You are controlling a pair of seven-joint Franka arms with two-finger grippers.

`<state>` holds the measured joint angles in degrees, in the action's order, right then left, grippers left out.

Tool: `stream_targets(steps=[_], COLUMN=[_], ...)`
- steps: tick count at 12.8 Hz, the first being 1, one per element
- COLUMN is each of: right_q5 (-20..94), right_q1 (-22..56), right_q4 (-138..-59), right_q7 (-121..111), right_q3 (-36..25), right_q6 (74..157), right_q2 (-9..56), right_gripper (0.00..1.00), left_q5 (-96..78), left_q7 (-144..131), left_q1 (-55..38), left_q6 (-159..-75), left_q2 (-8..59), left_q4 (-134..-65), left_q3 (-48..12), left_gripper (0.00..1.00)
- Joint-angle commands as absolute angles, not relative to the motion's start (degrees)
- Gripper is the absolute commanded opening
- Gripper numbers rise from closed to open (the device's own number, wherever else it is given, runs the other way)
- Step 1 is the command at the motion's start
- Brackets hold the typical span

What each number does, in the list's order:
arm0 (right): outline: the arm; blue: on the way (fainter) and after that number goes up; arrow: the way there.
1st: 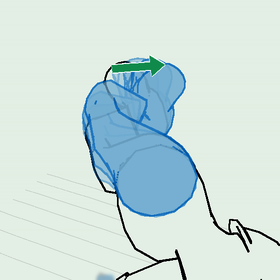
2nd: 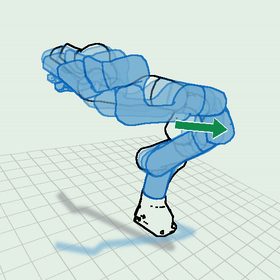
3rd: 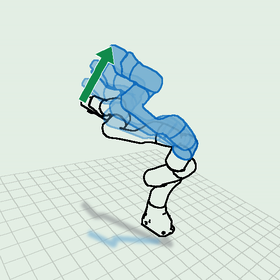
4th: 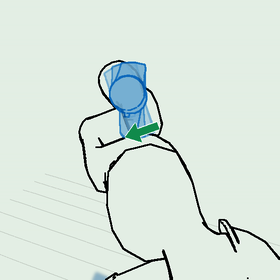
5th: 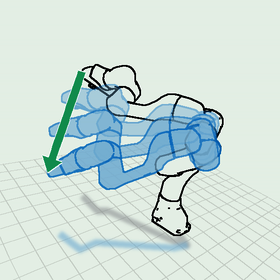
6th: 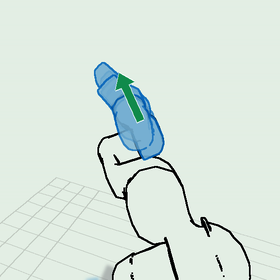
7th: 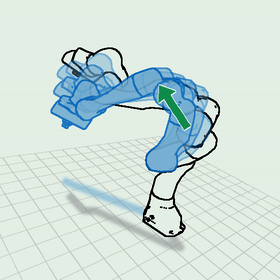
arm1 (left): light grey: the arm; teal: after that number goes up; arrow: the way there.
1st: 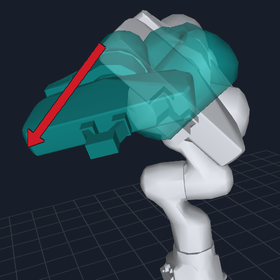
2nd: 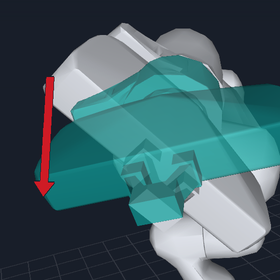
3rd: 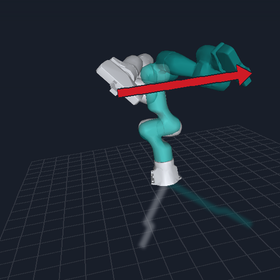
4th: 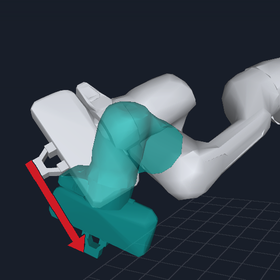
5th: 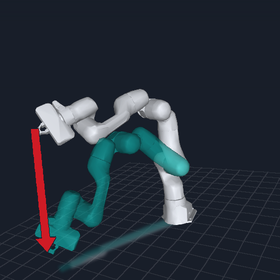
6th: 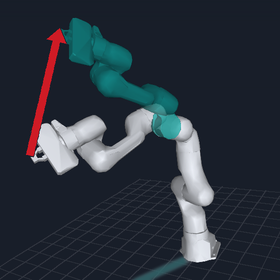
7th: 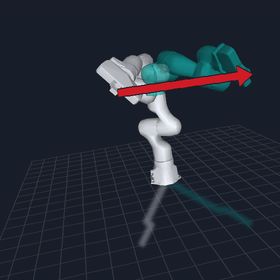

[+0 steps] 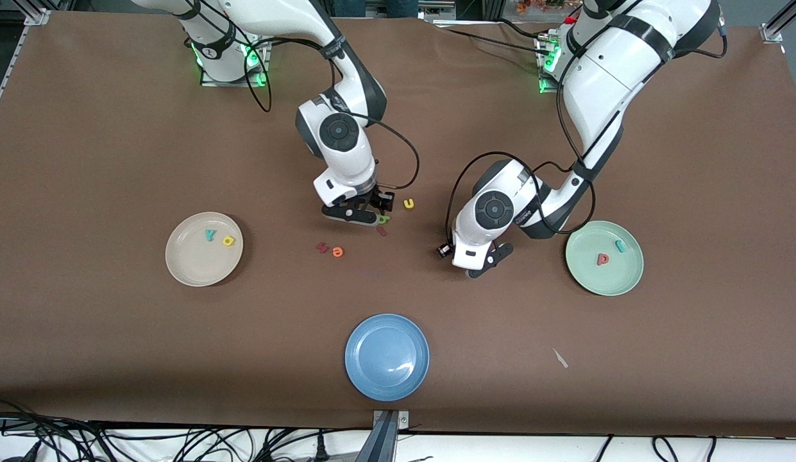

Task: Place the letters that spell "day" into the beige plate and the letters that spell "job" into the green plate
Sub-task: 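Grasp the blue o with the left gripper while the right gripper grasps green a, then place the blue o on the green plate with the left gripper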

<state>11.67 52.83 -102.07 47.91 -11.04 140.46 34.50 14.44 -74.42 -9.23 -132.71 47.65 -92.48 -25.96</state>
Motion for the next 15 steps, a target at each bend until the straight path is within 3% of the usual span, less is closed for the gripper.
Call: stream_targets(steps=[1, 3, 5, 9, 11, 15], right_q5=[11.78, 11.69, 11.78, 11.78, 11.78, 11.78], right_q1=[54.05, 54.05, 54.23, 54.75, 54.84, 55.20], right_q4=[-100.11, -100.11, -100.11, -100.11, -100.11, -100.11], right_q7=[50.27, 50.36, 50.45, 50.54, 50.62, 50.62], right_q3=[-11.51, -11.51, -11.51, -11.51, -11.51, -11.51], right_q6=[141.59, 142.73, 144.04, 146.34, 146.42, 146.95], right_q2=[36.82, 37.35, 38.23, 39.81, 39.90, 40.43], right_gripper=[0.71, 0.71, 0.71, 0.69, 0.69, 0.60], left_q5=[14.77, 14.94, 15.29, 16.70, 15.13, 9.32], left_q7=[-74.80, -74.53, -74.36, -71.29, -64.73, -46.80], left_q1=[-10.28, -10.20, -9.58, -6.87, -3.88, 7.71], left_q6=[-132.36, -132.28, -131.93, -129.22, -121.33, -106.03], left_q2=[48.25, 48.25, 47.90, 45.45, 41.25, 33.68], left_q4=[-91.14, -91.14, -91.14, -91.14, -91.14, -91.14], left_q3=[-25.14, -25.14, -25.14, -25.49, -26.27, -29.97], left_gripper=[0.30, 0.12, 0.02, 0.00, 0.00, 0.00])
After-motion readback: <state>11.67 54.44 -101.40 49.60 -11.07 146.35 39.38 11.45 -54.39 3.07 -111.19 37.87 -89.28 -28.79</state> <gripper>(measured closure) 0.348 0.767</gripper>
